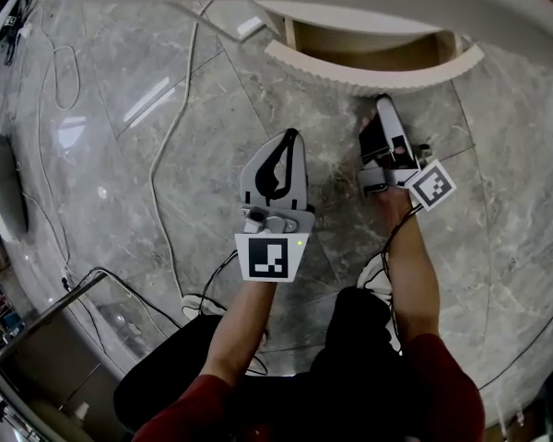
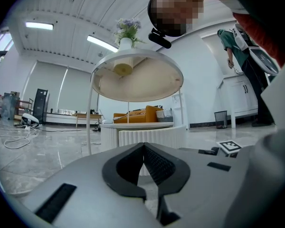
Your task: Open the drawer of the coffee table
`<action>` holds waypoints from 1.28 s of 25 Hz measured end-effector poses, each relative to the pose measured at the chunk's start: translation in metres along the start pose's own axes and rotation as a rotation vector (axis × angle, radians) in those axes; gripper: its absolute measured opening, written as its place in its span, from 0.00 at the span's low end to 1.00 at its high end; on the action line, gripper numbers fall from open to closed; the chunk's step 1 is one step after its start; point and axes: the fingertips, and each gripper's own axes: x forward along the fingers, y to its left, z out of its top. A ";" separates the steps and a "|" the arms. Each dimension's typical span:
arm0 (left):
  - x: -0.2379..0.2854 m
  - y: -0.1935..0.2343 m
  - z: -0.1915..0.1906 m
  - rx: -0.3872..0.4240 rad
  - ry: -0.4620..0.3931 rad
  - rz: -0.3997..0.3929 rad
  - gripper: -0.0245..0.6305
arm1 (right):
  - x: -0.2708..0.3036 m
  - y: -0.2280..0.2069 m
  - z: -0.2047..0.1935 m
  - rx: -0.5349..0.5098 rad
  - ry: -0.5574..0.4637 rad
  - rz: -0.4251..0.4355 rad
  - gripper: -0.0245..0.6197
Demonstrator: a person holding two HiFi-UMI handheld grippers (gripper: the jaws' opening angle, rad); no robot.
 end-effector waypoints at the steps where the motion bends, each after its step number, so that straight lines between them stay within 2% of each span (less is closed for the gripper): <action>1: -0.001 0.002 0.000 -0.003 -0.002 0.008 0.06 | -0.009 0.004 -0.004 -0.008 0.011 -0.008 0.46; 11: -0.031 0.014 -0.010 -0.031 0.020 0.068 0.06 | -0.083 0.038 -0.036 0.001 0.057 -0.046 0.46; 16: -0.041 0.013 -0.012 -0.037 0.025 0.072 0.06 | -0.110 0.046 -0.045 0.013 0.065 -0.067 0.46; 24: -0.042 0.011 -0.016 -0.032 0.032 0.060 0.06 | -0.112 0.048 -0.047 0.010 0.067 -0.061 0.46; 26: -0.042 0.011 -0.016 -0.029 0.034 0.059 0.06 | -0.115 0.045 -0.050 -0.039 0.095 -0.116 0.46; 28: -0.043 0.011 -0.017 -0.025 0.038 0.059 0.06 | -0.123 0.039 -0.054 -0.133 0.134 -0.205 0.46; 32: -0.044 0.009 -0.018 -0.023 0.039 0.057 0.06 | -0.131 0.041 -0.055 -0.434 0.196 -0.343 0.46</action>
